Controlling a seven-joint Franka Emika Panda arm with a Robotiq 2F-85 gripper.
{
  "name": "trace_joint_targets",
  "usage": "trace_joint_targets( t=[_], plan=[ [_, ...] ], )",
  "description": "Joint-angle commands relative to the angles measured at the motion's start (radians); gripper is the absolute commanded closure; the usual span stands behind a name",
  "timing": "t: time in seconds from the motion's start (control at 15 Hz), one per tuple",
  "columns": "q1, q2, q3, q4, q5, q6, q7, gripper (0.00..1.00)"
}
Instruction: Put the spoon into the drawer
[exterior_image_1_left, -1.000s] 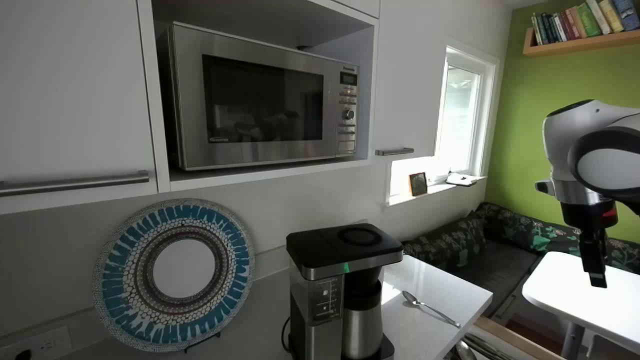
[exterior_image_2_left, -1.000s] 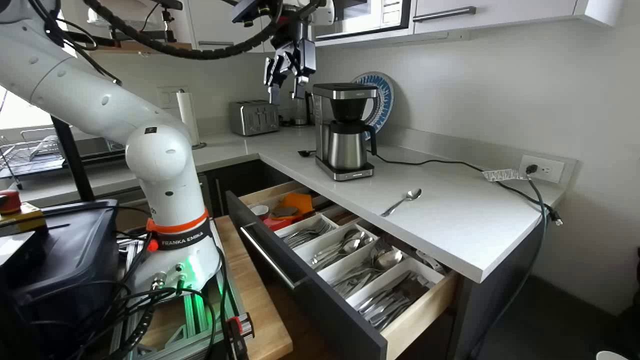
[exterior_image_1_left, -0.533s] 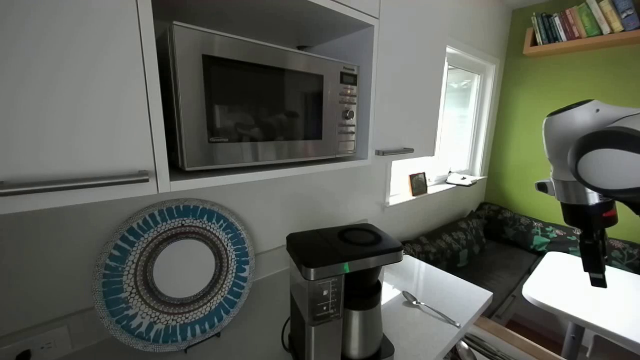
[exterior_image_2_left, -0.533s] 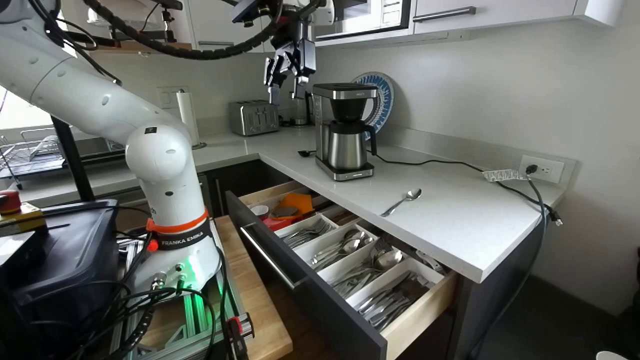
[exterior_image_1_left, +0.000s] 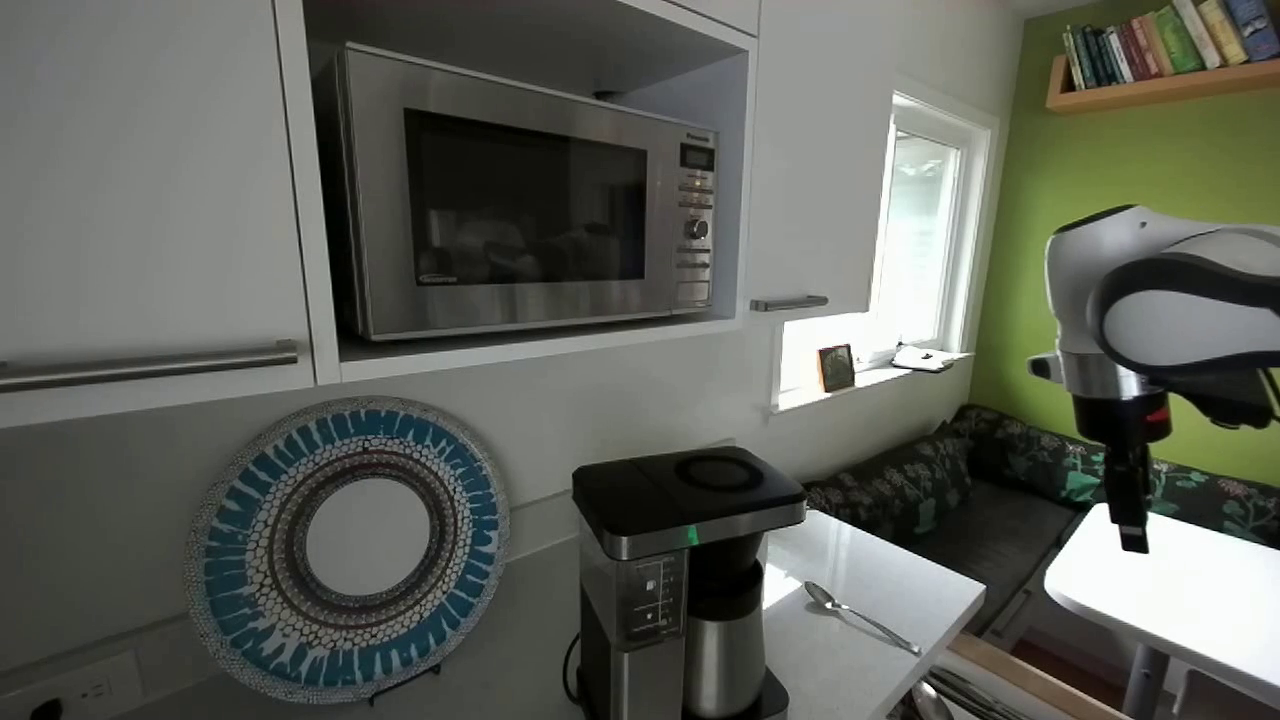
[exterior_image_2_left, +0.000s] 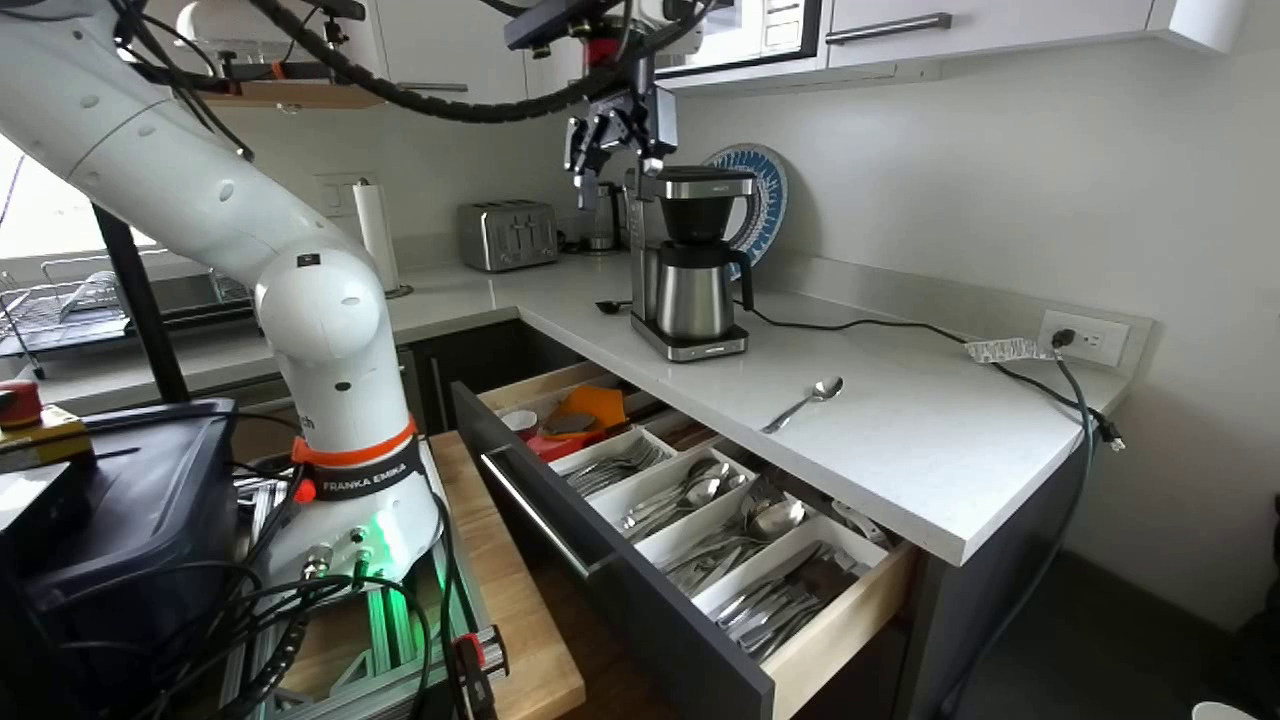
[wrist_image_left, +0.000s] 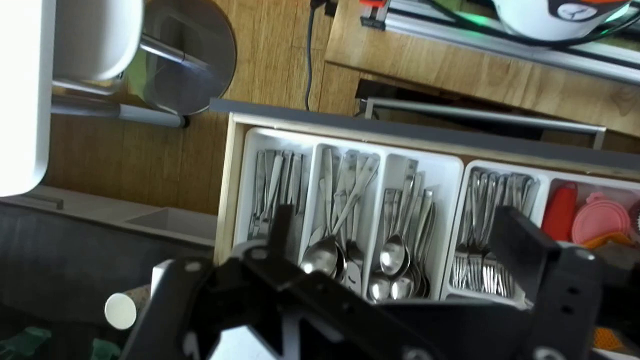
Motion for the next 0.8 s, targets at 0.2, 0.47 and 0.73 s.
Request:
trace_joint_targets(
  t=[0.2,0.47,0.73],
  plan=[
    [0.028,0.297,-0.033,0.126,0.06,0.246,-0.039,0.0],
    [0.007,0.303,-0.004,0.11,0.056,0.24,-0.034,0.0],
    [0.005,0.284,-0.002,0.111,0.056,0.24,-0.034,0.0]
  ],
)
